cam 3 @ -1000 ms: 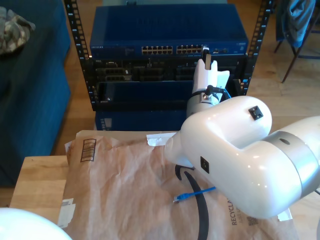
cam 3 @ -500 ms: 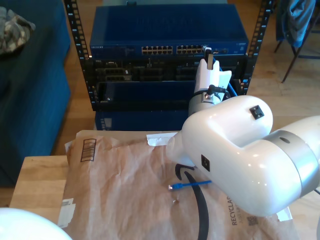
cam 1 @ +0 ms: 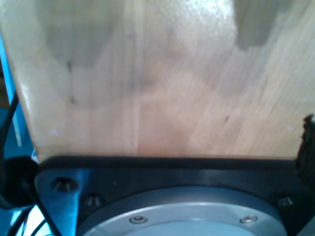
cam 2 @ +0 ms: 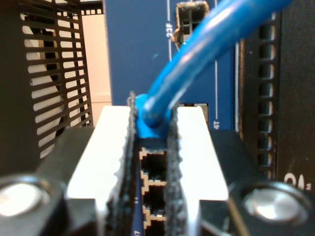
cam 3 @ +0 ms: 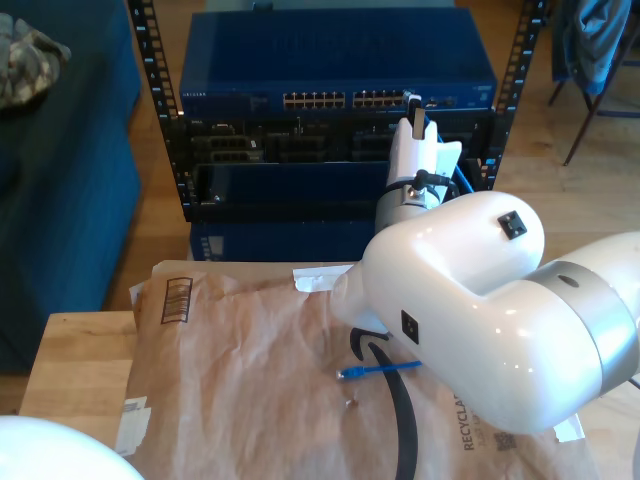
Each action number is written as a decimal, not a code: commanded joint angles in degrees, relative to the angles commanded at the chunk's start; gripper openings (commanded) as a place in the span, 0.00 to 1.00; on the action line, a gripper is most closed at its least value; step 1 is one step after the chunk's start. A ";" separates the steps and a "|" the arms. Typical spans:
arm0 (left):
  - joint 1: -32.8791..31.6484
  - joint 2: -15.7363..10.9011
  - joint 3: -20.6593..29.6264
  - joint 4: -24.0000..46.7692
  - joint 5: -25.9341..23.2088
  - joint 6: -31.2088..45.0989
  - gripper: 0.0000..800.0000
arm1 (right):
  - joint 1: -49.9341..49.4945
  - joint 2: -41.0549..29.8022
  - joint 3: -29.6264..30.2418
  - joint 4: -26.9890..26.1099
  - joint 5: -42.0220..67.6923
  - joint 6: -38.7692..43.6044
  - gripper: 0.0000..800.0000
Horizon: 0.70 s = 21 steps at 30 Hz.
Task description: Grab the cable and plug it in
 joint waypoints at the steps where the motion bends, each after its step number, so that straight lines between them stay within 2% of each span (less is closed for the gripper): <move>1: 0.00 0.00 0.00 0.00 0.00 0.00 1.00 | 0.00 0.00 0.00 -0.09 0.00 0.09 0.00; 21: 0.00 0.00 0.00 0.00 0.00 0.00 1.00 | 0.09 0.79 -1.85 0.09 0.18 0.00 0.00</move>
